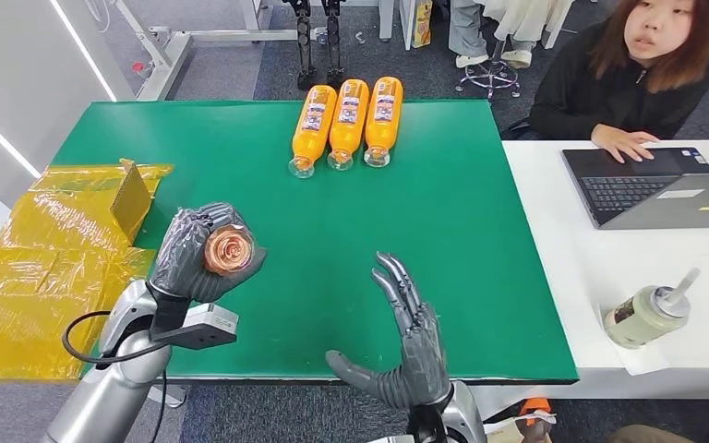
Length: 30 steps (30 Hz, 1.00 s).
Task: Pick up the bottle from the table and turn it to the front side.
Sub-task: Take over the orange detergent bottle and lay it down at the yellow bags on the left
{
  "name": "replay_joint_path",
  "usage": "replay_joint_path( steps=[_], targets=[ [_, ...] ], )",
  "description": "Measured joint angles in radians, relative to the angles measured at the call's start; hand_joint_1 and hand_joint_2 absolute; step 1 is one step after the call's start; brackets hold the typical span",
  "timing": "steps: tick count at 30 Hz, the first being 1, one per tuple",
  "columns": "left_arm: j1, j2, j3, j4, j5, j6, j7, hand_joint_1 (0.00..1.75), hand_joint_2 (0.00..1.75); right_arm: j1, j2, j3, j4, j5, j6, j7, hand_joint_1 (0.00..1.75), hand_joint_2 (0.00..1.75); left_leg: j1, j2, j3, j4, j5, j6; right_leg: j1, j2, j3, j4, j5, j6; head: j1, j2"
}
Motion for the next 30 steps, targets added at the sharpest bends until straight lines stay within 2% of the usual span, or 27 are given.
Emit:
replay_joint_path(
  steps=[2,4,8,11,16,18,23,30],
  targets=[
    [-0.015,0.058,-0.006,0.028,-0.039,-0.010,0.032,1.75,1.75,-0.018,-0.008,0.000,0.033,-0.016,-0.009,-0.004,0.00,1.75,0.000,0.000,0.000,0.000,0.000,0.000,0.000,0.000,0.000,0.000,0.000,0.000,0.000,0.000],
    [-0.025,0.095,-0.012,0.049,-0.053,-0.015,0.046,1.75,1.75,-0.030,-0.012,0.001,0.054,-0.020,-0.013,-0.004,0.00,1.75,0.000,0.000,0.000,0.000,0.000,0.000,0.000,0.000,0.000,0.000,0.000,0.000,0.000,0.000],
    [-0.045,0.129,-0.031,0.074,-0.110,-0.053,0.118,1.75,1.75,-0.033,-0.015,0.003,0.067,-0.024,-0.021,0.004,0.00,1.75,0.000,0.000,0.000,0.000,0.000,0.000,0.000,0.000,0.000,0.000,0.000,0.000,0.000,0.000],
    [-0.082,0.175,-0.054,0.134,-0.187,-0.071,0.180,1.75,1.75,-0.022,-0.022,0.003,0.069,-0.033,-0.035,0.010,0.00,1.75,0.000,0.001,0.000,0.000,0.000,0.000,0.000,0.001,0.000,0.000,0.000,0.000,0.000,0.000],
    [-0.153,0.248,-0.083,0.323,-0.340,0.027,0.254,1.75,1.75,0.044,-0.042,0.002,0.056,-0.032,-0.068,-0.001,0.00,1.75,0.000,0.001,0.000,0.000,0.001,-0.001,0.000,0.002,-0.002,0.000,0.000,-0.001,0.000,0.000],
    [-0.186,0.255,-0.096,0.414,-0.399,0.056,0.288,1.75,1.75,0.064,-0.049,0.002,0.053,-0.029,-0.079,-0.005,0.00,1.75,0.000,0.001,0.000,0.000,0.001,-0.001,0.000,0.002,-0.002,0.000,0.000,-0.002,0.000,0.000],
    [-0.257,0.250,-0.130,0.621,-0.490,0.059,0.375,1.75,1.75,0.087,-0.054,0.002,0.047,-0.027,-0.078,-0.004,0.00,1.75,0.000,0.004,0.000,-0.001,0.001,-0.001,0.000,0.004,-0.002,0.000,0.001,-0.003,0.000,0.000],
    [-0.299,0.241,-0.150,0.789,-0.519,0.000,0.458,1.71,1.75,0.089,-0.053,0.001,0.029,-0.014,-0.043,0.015,0.00,1.75,0.000,0.005,0.000,0.000,0.001,-0.001,0.000,0.005,-0.003,0.000,0.001,-0.003,0.000,0.000]
  ],
)
